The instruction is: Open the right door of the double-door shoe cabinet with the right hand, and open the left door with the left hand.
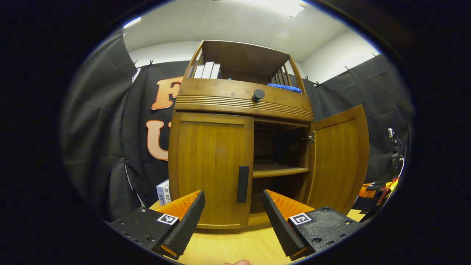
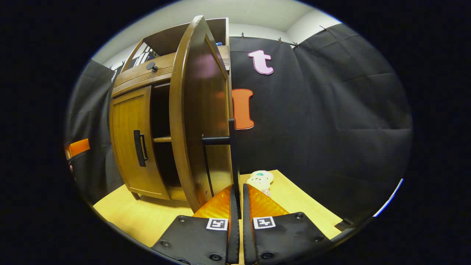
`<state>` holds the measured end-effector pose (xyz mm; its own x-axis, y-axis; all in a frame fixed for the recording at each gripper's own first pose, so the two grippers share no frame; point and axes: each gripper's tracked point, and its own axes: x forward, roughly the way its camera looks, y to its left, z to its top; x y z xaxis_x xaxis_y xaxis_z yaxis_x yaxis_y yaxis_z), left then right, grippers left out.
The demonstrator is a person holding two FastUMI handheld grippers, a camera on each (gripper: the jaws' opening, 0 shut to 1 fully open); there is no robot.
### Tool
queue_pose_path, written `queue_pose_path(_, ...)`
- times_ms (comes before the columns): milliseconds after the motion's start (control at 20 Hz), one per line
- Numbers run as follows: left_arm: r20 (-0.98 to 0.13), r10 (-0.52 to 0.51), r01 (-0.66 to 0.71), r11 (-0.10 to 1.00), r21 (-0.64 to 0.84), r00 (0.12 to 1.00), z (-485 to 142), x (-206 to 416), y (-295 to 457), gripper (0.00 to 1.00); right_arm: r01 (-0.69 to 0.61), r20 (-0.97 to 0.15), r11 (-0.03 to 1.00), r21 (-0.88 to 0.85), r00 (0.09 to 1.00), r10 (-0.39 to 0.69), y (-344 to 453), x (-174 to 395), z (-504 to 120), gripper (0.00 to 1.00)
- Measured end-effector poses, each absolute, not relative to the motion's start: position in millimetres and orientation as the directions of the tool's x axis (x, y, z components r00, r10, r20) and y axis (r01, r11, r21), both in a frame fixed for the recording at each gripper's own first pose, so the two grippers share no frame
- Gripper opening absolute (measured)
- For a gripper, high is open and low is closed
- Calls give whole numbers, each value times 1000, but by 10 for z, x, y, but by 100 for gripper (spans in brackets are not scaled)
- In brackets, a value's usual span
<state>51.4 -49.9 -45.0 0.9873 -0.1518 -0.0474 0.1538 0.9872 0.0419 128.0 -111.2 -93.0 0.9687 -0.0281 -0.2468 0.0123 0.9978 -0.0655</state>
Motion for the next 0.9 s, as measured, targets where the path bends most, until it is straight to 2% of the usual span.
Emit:
queue_pose_path(50, -43, -159, 161, 986, 48, 986, -447, 537, -552, 92, -8, -250, 997, -71, 968, -10, -1137, 1288, -939, 12)
queue_pose_path(150, -55, -179, 183, 981, 59, 982, -502, 567, -687, 94, -40, -257, 996, -85, 966, 16, -1190, 1296, -942, 12)
queue_pose_path(200, -62, -193, 197, 979, 57, 979, -539, 553, -741, 92, -51, -262, 995, -81, 965, 28, -1213, 1298, -945, 1)
queue_pose_path(250, -71, -210, 214, 976, 50, 975, -568, 526, -819, 94, -61, -264, 995, -75, 964, 39, -1242, 1312, -944, 12)
queue_pose_path(350, -87, -220, 225, 973, 46, 971, -615, 478, -915, 92, -67, -260, 996, -50, 964, 52, -1303, 1312, -933, 12)
queue_pose_path(400, -86, -218, 222, 974, 40, 972, -625, 461, -926, 94, -73, -250, 996, -47, 966, 59, -1298, 1301, -925, 12)
queue_pose_path(450, -84, -211, 214, 976, 36, 974, -628, 455, -948, 94, -71, -235, 995, -63, 970, 54, -1303, 1293, -909, 23)
queue_pose_path(500, -86, -201, 205, 978, 35, 976, -655, 457, -954, 92, -72, -229, 995, -74, 972, 53, -1311, 1268, -907, 12)
queue_pose_path(550, -95, -197, 201, 979, 34, 976, -686, 445, -970, 95, -67, -224, 995, -75, 973, 48, -1318, 1229, -921, 0)
queue_pose_path(600, -100, -199, 203, 979, 30, 975, -709, 423, -999, 92, -61, -219, 996, -65, 975, 45, -1336, 1214, -923, 1)
queue_pose_path(650, -102, -202, 205, 978, 24, 974, -715, 406, -1013, 95, -48, -215, 997, -59, 976, 35, -1373, 1177, -908, 12)
queue_pose_path(700, -100, -201, 203, 979, 18, 975, -710, 413, -1001, 94, -33, -210, 998, -62, 977, 19, -1417, 1147, -895, 11)
queue_pose_path(750, -100, -197, 199, 980, 13, 975, -709, 419, -995, 94, -7, -213, 997, -73, 977, -9, -1489, 1098, -914, 0)
queue_pose_path(800, -100, -194, 196, 981, 9, 976, -722, 419, -993, 95, 19, -215, 997, -81, 976, -37, -1566, 1037, -930, 10)
queue_pose_path(850, -99, -190, 192, 981, 5, 977, -729, 421, -986, 95, 42, -214, 996, -84, 975, -59, -1616, 992, -926, 10)
queue_pose_path(900, -97, -189, 190, 982, 2, 977, -738, 422, -983, 95, 57, -211, 996, -73, 975, -72, -1683, 921, -908, 22)
